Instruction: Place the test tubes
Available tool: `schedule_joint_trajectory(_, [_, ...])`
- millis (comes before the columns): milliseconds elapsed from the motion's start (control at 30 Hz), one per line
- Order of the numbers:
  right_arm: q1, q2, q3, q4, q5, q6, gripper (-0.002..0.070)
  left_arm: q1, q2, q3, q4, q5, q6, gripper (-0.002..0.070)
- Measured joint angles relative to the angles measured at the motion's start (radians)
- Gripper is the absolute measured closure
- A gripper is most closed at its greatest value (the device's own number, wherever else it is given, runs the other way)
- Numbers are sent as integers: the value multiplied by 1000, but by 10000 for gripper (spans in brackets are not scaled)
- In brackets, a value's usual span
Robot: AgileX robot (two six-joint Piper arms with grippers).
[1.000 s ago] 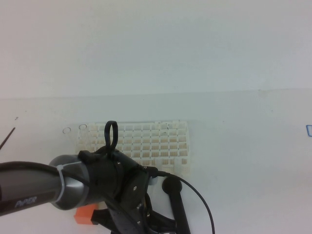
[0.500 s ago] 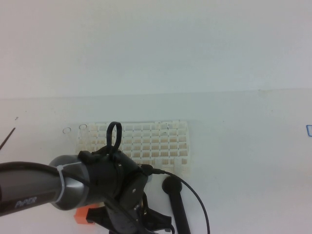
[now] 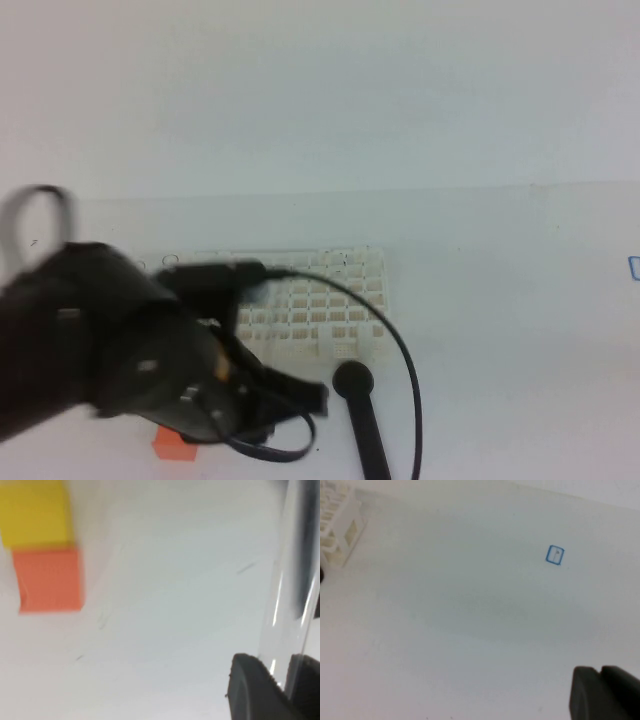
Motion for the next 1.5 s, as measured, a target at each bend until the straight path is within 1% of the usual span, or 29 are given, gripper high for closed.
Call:
schedule_joint_trajectory(100, [0, 0, 0, 54, -42, 0, 626, 0, -182, 0, 10, -34, 4, 563])
schedule_joint_trajectory(167, [0, 0, 0, 128, -86, -2, 626, 0, -302, 0, 44, -66, 9, 563])
schedule_joint_trajectory(233, [0, 0, 0, 243, -136, -36, 626, 0, -409, 8, 97, -111, 9, 563])
schedule_joint_trajectory(300, [0, 2, 0, 380, -175, -117, 626, 0, -513, 39, 158, -185, 9, 563])
schedule_joint_trajectory(433, [0, 19, 0, 733, -207, -398, 624, 0, -727, 172, 252, -449, 9, 563])
schedule_joint_trajectory(533, [0, 52, 0, 1004, -181, -645, 602, 0, -846, 302, 324, -642, 9, 563])
schedule_joint_trajectory(633, [0, 103, 0, 1195, -126, -821, 538, 0, -912, 426, 355, -794, 9, 563])
schedule_joint_trajectory(700, [8, 143, 0, 1293, -91, -918, 464, 0, -918, 480, 358, -864, -1, 563])
schedule_joint_trajectory(800, [56, 202, -5, 1377, -62, -1019, 337, 0, -910, 548, 359, -979, -9, 564])
schedule_joint_trajectory(900, [118, 263, -45, 1402, -49, -1072, 280, 0, -901, 585, 361, -1096, -9, 564])
schedule_joint_trajectory(967, [161, 309, -76, 1413, -56, -1108, 266, 0, -891, 588, 366, -1114, -7, 564])
schedule_joint_trajectory(1133, [305, 448, -151, 1423, -121, -1197, 258, 0, -844, 590, 392, -1112, -9, 564])
schedule_joint_trajectory(1367, [562, 694, -294, 1465, -286, -1303, 243, 0, -770, 590, 396, -1159, -9, 564])
schedule_joint_trajectory(1500, [635, 776, -391, 1498, -327, -1317, 219, 0, -747, 590, 396, -1176, -9, 564])
